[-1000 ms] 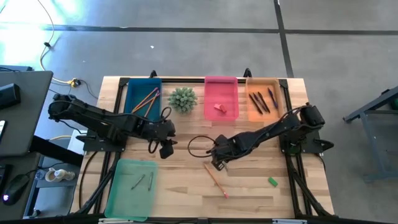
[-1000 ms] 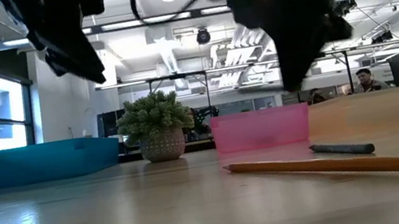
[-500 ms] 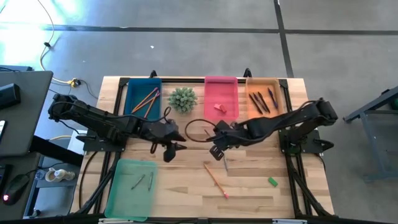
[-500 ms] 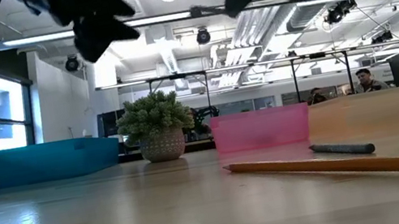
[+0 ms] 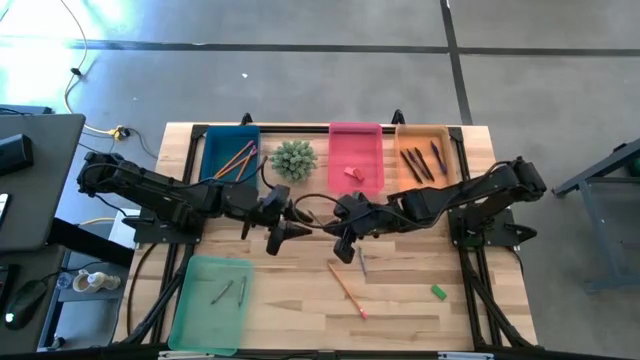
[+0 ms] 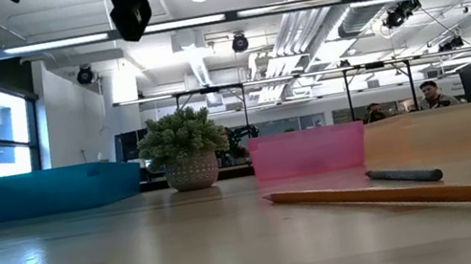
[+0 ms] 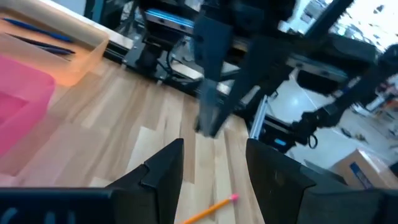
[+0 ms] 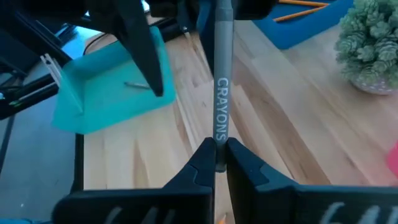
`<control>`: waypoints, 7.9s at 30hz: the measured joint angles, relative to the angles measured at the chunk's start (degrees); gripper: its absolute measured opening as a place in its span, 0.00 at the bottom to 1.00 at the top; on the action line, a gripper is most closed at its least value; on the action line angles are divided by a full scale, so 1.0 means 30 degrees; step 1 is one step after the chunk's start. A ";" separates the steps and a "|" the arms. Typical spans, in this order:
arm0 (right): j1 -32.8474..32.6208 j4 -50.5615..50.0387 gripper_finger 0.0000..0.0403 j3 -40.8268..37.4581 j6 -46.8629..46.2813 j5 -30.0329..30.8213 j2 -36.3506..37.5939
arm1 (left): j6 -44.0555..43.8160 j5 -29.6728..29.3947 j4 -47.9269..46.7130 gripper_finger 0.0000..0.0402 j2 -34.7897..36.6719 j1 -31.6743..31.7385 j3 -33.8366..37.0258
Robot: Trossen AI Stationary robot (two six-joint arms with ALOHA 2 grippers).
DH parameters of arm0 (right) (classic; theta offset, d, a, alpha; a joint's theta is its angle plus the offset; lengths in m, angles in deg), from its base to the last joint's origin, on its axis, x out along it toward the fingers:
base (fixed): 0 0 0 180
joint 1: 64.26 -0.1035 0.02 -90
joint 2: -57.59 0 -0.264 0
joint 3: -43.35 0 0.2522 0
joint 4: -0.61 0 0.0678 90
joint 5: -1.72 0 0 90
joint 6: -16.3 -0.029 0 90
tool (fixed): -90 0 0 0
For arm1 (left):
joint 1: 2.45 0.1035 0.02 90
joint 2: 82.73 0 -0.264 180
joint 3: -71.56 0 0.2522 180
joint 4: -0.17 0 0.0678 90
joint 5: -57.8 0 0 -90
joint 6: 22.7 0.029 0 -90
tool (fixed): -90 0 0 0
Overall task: Sort crayons/erasers/pens/pencils in bins
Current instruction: Put the gray crayon into the green bin, then put the green eraser into the pink bin
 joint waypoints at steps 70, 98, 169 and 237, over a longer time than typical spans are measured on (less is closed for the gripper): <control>0.0197 -0.9920 0.41 -0.0015 -0.1338 -0.0954 0.0000 | -1.0876 -0.0650 -1.9790 0.03 0.3289 -0.7207 -0.2018; -0.2126 -1.5224 0.40 -0.2082 -0.0335 -0.1357 0.0045 | -2.7657 -0.0519 -1.9870 0.03 -0.1347 -1.4746 -0.1253; -1.3967 -0.7328 0.40 -1.0622 -2.1840 -0.5807 0.1341 | -2.5054 -1.0011 -1.7898 0.30 -0.0656 -1.4674 -0.7206; -0.0440 -0.3111 0.10 -0.6215 -0.8139 0.3888 0.4656 | -0.2989 -0.9425 -1.8119 0.30 -0.0656 -0.4762 -0.7184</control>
